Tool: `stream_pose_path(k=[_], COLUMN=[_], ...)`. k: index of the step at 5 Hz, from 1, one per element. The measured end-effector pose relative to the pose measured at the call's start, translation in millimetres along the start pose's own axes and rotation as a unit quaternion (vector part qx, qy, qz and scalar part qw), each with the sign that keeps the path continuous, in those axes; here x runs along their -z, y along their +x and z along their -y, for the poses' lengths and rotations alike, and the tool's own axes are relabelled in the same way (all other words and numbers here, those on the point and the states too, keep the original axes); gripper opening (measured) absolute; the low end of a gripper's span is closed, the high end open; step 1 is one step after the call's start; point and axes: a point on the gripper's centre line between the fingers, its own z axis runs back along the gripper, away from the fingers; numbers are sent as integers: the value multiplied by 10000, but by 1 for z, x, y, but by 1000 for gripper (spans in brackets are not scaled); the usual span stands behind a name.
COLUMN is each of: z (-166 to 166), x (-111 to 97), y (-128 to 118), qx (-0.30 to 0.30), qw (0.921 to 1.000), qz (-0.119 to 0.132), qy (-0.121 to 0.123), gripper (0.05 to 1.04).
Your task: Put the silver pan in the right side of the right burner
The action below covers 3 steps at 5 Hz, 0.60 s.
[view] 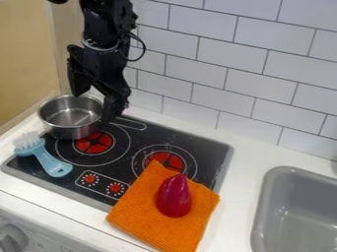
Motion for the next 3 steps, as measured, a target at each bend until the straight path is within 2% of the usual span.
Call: stream_pose_path(k=[1, 3], z=[9, -2], x=[11, 11], y=[-15, -24], qx=[67, 524], qw=[9996, 9973], qz=[-270, -504], qy=[-108, 114], gripper=[999, 999])
